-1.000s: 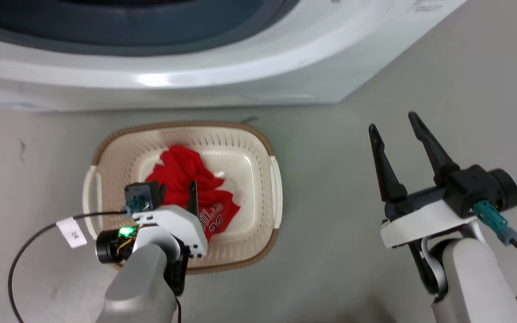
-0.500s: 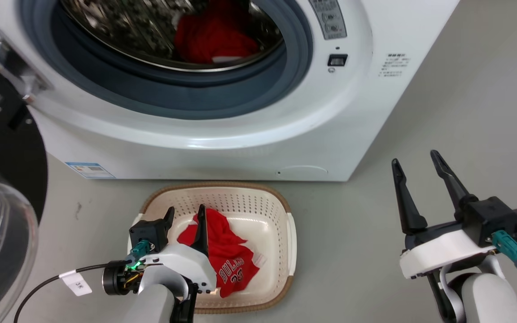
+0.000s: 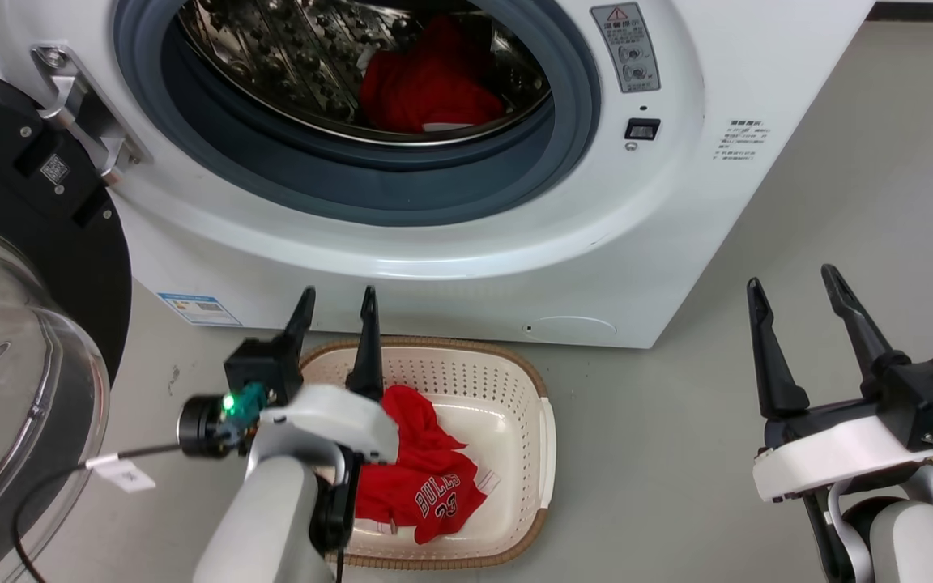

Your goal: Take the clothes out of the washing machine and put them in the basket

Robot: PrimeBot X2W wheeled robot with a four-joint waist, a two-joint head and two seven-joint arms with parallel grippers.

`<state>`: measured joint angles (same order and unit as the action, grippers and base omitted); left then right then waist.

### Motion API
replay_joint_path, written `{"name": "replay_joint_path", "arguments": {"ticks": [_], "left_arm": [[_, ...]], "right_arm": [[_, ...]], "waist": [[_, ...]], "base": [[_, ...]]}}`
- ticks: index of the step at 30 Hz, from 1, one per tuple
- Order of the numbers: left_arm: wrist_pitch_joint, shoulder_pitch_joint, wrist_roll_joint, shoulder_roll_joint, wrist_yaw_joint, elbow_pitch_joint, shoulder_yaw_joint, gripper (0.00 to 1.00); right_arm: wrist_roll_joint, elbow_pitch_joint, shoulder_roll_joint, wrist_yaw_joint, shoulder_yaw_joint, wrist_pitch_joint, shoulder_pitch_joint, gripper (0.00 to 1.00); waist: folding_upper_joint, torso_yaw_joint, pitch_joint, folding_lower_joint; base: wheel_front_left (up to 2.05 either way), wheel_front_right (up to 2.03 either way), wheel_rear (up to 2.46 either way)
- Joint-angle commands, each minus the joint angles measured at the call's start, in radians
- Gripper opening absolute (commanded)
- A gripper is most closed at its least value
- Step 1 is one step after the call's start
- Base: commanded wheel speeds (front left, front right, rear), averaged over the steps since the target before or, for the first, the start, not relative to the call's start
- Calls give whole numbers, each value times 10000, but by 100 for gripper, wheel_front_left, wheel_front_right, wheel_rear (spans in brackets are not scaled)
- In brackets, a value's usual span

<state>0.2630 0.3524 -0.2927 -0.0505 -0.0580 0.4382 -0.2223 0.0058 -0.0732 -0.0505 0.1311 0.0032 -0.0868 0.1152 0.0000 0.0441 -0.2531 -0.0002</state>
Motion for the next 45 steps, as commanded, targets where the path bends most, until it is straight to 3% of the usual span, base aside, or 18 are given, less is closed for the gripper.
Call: {"name": "replay_joint_path", "arguments": {"ticks": [1, 10, 20, 34, 45], "left_arm": [[25, 250, 70, 3, 33, -41, 26, 100], [26, 2553, 441, -31, 275, 430, 620, 100], [-205, 6254, 776, -767, 715, 3015, 890, 100], [-3175, 10529, 1070, -2158, 682, 6460, 681, 100], [-5363, 12480, 1739, -3603, 471, 7319, 113, 100]], "right_arm": [[-67, -98, 5, -7, 0, 18, 83, 100], [-40, -688, 7, -7, 310, 31, 535, 100], [127, -1099, 8, -7, 1166, -135, 1000, 100], [872, -617, 10, -7, 2456, -920, 1508, 100], [1588, -281, 13, -7, 3159, -1411, 1662, 100]], "waist": [[0, -31, -105, 2], [0, -533, -1209, 2], [0, -1683, -2746, 2], [0, -3278, -4433, 2], [0, -4467, -5555, 2]], "base": [[0, 0, 0], [0, 0, 0], [0, 0, 0], [0, 0, 0], [0, 0, 0]]}}
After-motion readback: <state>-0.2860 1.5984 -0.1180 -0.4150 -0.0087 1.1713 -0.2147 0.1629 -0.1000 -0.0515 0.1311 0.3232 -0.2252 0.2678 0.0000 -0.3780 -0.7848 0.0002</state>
